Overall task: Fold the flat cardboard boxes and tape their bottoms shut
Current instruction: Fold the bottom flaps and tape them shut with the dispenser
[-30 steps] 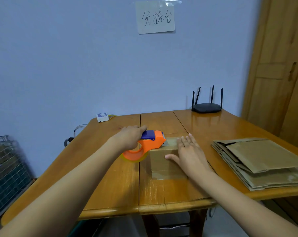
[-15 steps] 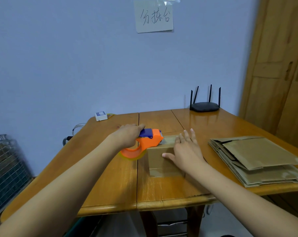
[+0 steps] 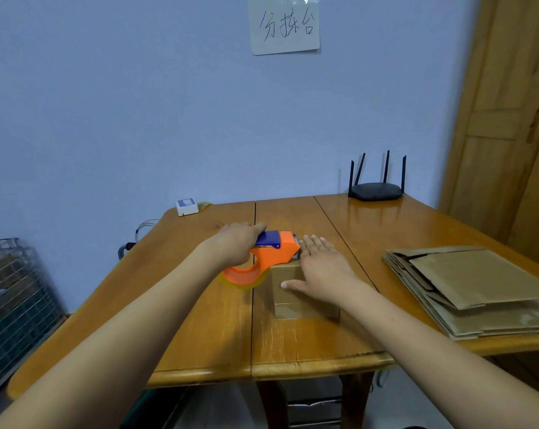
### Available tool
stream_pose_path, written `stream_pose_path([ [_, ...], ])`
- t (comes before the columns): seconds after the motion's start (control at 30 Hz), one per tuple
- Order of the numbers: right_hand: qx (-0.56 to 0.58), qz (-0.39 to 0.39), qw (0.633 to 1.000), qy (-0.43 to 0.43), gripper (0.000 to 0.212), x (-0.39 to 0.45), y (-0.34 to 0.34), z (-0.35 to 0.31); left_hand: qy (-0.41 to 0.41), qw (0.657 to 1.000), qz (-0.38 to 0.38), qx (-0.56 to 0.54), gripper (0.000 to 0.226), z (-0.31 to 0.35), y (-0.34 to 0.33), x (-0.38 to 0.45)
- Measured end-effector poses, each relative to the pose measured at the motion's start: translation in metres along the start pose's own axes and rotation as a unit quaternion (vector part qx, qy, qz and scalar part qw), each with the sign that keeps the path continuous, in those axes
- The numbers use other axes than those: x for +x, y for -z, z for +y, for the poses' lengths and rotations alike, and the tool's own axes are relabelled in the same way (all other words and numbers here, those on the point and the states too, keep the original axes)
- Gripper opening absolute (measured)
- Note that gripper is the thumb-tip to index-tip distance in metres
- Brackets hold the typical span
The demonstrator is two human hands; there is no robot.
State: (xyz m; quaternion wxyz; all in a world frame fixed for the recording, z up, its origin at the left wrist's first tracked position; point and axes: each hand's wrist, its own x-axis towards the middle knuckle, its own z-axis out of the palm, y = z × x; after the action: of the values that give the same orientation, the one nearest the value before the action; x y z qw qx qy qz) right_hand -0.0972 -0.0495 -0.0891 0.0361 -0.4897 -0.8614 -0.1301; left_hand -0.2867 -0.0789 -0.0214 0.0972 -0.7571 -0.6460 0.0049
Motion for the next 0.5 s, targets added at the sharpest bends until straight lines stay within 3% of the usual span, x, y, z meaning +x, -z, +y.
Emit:
stream_pose_path([
  [0.5, 0.022, 0.019, 0.999, 0.023, 0.097, -0.0059, 0.0016, 0.0034, -0.024, 1.0, 0.015, -0.009, 0.044, -0.0072, 0.0009, 0.0016],
])
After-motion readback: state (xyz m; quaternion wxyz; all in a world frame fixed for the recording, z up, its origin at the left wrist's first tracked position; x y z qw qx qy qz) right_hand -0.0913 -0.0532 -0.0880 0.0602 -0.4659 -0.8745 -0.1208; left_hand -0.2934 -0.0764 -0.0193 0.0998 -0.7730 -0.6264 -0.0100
